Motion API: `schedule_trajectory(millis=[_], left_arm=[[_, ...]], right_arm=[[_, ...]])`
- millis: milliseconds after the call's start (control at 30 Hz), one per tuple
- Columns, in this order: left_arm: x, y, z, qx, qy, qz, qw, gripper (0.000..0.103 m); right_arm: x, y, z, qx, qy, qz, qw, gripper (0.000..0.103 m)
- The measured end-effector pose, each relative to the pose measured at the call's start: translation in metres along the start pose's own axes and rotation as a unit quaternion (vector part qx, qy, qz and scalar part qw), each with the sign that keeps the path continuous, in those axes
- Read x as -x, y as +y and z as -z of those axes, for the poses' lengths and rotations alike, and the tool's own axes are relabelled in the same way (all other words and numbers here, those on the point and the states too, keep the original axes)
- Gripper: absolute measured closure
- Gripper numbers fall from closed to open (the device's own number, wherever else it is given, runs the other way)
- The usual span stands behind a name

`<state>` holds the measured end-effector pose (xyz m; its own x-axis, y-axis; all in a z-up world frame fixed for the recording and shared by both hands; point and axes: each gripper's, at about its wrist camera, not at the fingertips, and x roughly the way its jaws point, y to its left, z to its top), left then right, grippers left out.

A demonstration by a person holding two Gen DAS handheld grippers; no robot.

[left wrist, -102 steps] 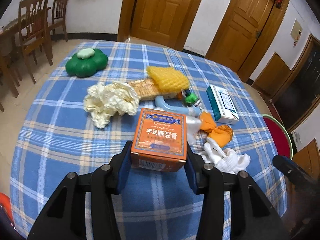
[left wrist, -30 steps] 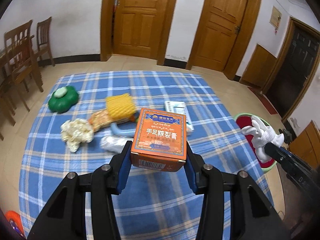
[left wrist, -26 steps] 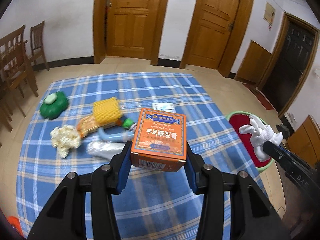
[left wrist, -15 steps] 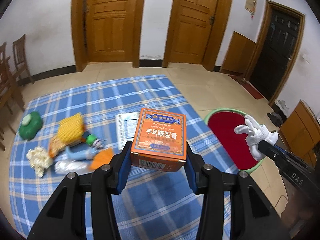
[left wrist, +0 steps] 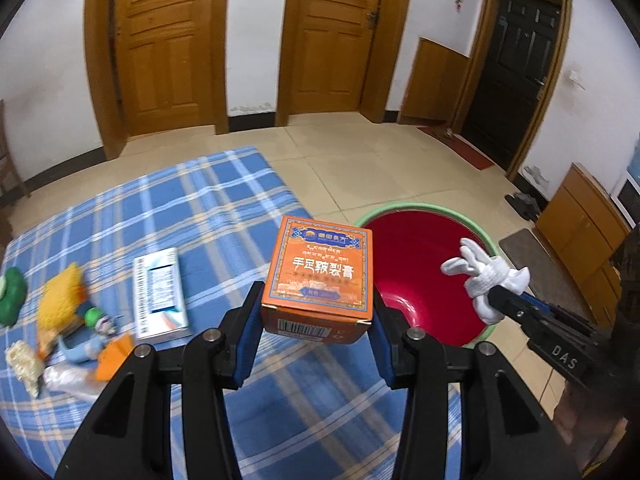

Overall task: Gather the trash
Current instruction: 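Carry the box and glove over the red bin and release both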

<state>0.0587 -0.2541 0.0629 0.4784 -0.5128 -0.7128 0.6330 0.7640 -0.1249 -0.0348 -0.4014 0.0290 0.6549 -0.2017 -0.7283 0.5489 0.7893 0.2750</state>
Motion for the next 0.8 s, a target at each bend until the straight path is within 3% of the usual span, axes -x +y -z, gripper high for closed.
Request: schedule_trajectory(millis=[267,533,800], left_arm=[[-0.035,-0.027,-0.007,-0.021,0.02,0.028,0.9992,0.055],[-0.065,-0.052,-0.011,-0.047,0.04,0.067,0.9958,0.055],[-0.077,-0.064,-0.014,-0.054,0.047,0.078,0.9944,0.053]], right_arm=[[-0.016,-0.03,0.0,-0.034,0.015,0.015,0.999,0.073],[-0.018,-0.042,0.0,-0.05,0.011,0.023,0.998,0.062],[-0.021,-0.046,0.001,-0.058,0.015,0.026,0.998,0.056]])
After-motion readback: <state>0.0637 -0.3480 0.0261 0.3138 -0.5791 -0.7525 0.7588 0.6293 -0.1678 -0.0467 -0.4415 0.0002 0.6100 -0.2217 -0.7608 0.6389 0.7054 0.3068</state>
